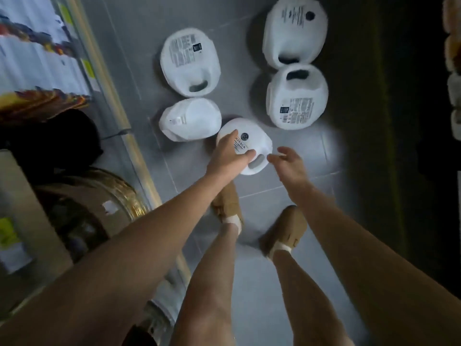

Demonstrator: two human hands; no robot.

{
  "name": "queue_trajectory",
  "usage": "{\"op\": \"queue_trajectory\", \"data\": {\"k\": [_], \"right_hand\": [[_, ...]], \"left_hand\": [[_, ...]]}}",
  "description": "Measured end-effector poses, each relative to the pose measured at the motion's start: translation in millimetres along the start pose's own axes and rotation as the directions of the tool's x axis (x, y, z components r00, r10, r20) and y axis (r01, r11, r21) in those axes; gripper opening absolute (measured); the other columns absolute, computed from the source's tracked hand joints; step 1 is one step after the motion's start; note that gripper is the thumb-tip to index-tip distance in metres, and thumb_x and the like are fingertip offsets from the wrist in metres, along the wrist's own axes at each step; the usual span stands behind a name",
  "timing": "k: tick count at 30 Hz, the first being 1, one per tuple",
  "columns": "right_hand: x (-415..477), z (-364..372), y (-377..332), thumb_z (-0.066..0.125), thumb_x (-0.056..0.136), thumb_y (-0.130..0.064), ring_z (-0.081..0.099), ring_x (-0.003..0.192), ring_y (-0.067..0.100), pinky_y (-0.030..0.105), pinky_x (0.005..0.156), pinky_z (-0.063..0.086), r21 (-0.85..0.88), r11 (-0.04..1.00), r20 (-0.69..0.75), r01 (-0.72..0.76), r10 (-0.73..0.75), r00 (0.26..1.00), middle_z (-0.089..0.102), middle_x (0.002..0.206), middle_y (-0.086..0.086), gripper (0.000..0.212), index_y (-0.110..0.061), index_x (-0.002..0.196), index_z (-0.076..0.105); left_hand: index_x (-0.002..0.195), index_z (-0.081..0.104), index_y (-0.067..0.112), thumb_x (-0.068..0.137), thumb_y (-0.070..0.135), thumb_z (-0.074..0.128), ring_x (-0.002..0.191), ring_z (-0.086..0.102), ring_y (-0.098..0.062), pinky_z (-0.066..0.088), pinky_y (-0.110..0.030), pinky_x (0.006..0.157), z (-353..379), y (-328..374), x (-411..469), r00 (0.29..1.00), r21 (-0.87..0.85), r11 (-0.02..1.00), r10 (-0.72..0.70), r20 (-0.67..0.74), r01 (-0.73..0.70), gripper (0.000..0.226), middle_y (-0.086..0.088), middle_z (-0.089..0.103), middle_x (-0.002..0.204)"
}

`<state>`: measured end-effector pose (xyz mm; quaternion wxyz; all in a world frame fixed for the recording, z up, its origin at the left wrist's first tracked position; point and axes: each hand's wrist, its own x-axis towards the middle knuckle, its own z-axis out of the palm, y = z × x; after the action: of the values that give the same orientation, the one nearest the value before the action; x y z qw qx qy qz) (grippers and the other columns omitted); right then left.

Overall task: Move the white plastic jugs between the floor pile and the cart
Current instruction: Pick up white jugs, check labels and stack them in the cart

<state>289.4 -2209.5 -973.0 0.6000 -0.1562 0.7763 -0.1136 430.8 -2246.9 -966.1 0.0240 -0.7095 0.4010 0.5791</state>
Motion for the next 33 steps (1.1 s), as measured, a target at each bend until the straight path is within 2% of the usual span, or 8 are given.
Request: {"op": "queue_trajectory", "data": {"k": [4,10,13,16,24,28,30,33], "right_hand": [[81.1,29.4,34.0,0.062,0.092,-0.018,0.052,0.111,0.023,0.023,0.088,0.037,-0.017,1.000,-0.012,-0.016,0.016,1.000,0.053,0.129,0.014,0.057,-0.006,0.142,0.038],[160.9,62.1,77.6,0.069,0.084,-0.041,0.045,0.125,0.030,0.037,0.105,0.038,-0.007,0.999,-0.023,-0.053,0.053,0.998,0.036,0.139,0.014,0.071,-0.014,0.140,0.035],[174.5,70.7,88.6,0.074,0.076,-0.051,0.044,0.126,0.029,0.039,0.106,0.039,0.073,0.996,-0.001,-0.049,0.049,0.999,0.035,0.141,0.012,0.084,-0.021,0.141,0.030],[181.9,67.3,96.7,0.078,0.058,-0.060,0.055,0.117,0.022,0.046,0.101,0.048,0.140,0.990,-0.005,0.015,-0.014,1.000,0.050,0.131,0.005,0.084,-0.030,0.124,0.038],[199.5,26.0,110.4,0.080,0.048,-0.075,0.049,0.124,0.021,0.044,0.102,0.047,-0.089,0.983,0.099,0.160,-0.151,0.984,0.052,0.131,0.004,0.092,-0.037,0.124,0.044],[204.2,20.1,108.2,0.084,0.058,-0.060,0.051,0.121,0.016,0.035,0.102,0.045,-0.103,0.981,0.186,0.164,-0.143,0.972,0.044,0.140,0.002,0.107,-0.030,0.143,0.027],[209.7,18.3,110.1,0.084,0.070,-0.040,0.057,0.114,0.008,0.024,0.095,0.046,-0.072,0.981,0.202,0.180,-0.163,0.966,0.049,0.134,-0.001,0.098,-0.023,0.146,0.025],[217.1,15.2,113.2,0.078,0.079,-0.013,0.059,0.086,-0.019,0.004,0.072,0.046,-0.025,0.977,0.219,0.210,-0.200,0.955,0.055,0.113,-0.014,0.077,-0.016,0.140,0.031]], "left_hand": [[0.151,0.025,0.019,0.088,0.036,0.065,0.145,0.018,-0.017,0.018,-0.031,0.117,30.7,-37.8,81.6,0.999,0.133,0.990,0.041,0.012,-0.042,0.076,-0.004,0.019,0.158],[0.153,0.017,0.022,0.089,0.037,0.061,0.148,0.002,-0.023,0.006,-0.031,0.117,52.2,-89.2,157.5,0.994,0.294,0.952,0.100,-0.052,-0.080,0.079,-0.005,0.004,0.161],[0.153,0.013,0.023,0.087,0.035,0.063,0.146,0.002,-0.026,0.006,-0.032,0.117,58.7,-101.9,166.6,0.981,0.274,0.956,0.146,-0.126,-0.107,0.084,-0.003,0.004,0.160],[0.152,0.017,0.026,0.083,0.039,0.066,0.137,0.014,-0.030,0.015,-0.028,0.112,65.8,-107.5,164.9,0.969,0.226,0.970,0.141,-0.205,-0.093,0.086,-0.002,0.014,0.155],[0.140,0.029,0.021,0.075,0.041,0.076,0.134,0.022,-0.027,0.022,-0.028,0.109,84.8,-124.2,157.5,0.988,0.062,0.996,-0.050,-0.147,0.060,0.082,-0.007,0.025,0.141],[0.146,0.021,0.019,0.053,0.054,0.083,0.131,0.040,-0.014,0.036,-0.036,0.110,76.6,-128.0,176.4,0.998,-0.076,0.995,-0.066,0.010,0.067,0.117,0.001,0.037,0.144],[0.149,0.018,0.019,0.041,0.059,0.082,0.128,0.045,-0.011,0.039,-0.036,0.108,75.1,-131.3,183.5,0.997,-0.108,0.992,-0.059,0.058,0.065,0.132,0.003,0.040,0.144],[0.149,0.017,0.016,0.044,0.045,0.085,0.123,0.047,-0.008,0.041,-0.030,0.104,78.0,-135.6,190.5,0.997,-0.194,0.981,-0.004,0.076,0.019,0.128,0.005,0.043,0.137]]}}
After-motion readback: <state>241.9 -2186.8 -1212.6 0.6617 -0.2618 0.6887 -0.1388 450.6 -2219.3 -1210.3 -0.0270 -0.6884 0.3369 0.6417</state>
